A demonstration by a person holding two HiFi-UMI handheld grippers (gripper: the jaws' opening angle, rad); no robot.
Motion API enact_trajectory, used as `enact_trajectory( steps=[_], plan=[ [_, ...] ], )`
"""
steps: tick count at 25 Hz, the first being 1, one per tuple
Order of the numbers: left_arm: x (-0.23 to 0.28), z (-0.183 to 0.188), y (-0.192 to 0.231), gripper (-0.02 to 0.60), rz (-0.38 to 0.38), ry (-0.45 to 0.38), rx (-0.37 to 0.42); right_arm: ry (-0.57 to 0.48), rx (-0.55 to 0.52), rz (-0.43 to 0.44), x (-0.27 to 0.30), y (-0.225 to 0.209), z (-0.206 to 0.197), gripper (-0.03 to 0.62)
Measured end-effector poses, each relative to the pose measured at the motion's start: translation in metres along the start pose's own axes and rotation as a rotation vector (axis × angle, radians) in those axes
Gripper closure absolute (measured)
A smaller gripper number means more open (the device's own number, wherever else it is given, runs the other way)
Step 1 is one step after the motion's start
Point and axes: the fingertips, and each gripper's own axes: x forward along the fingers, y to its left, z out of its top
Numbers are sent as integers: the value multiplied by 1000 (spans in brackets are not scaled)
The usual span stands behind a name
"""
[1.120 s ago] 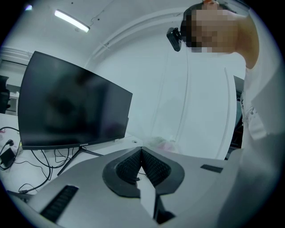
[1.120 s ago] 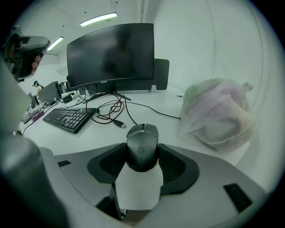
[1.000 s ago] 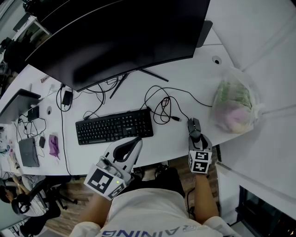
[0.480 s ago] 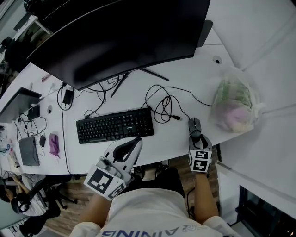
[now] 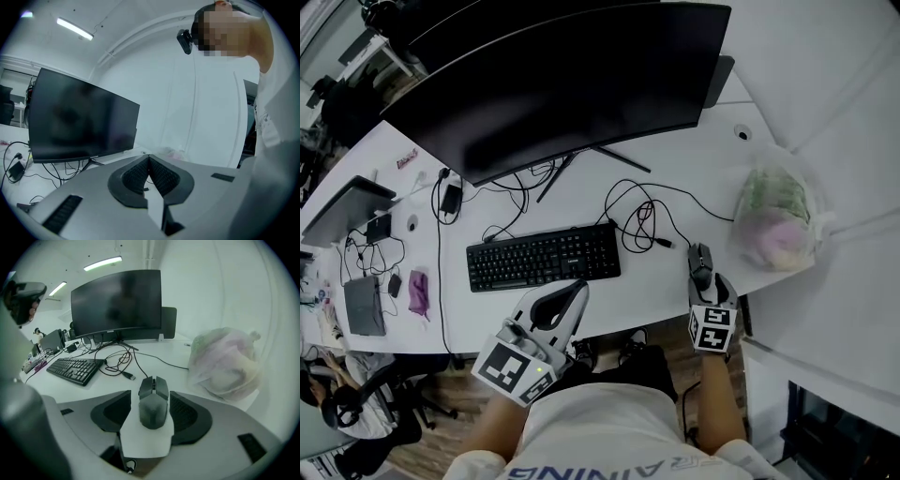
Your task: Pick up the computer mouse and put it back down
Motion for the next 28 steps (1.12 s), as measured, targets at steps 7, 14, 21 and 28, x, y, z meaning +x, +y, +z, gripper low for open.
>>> enact_trajectory(
  steps=[7,14,21,28],
  plan=[
    [-18,20,-7,574,-25,-67,-2,-140,-9,-10,-41,8,48,352],
    [-34,36,-12,574,-43,-132,9,-256,-29,-19,-84,10,97,395],
    [-44,53,-18,574,-66,-190,27,-362,-51,-42,-127,14,135,430],
    [-52,61,-24,574,-93,-213,38,-450,-85,-76,-167,22,164,521]
  ],
)
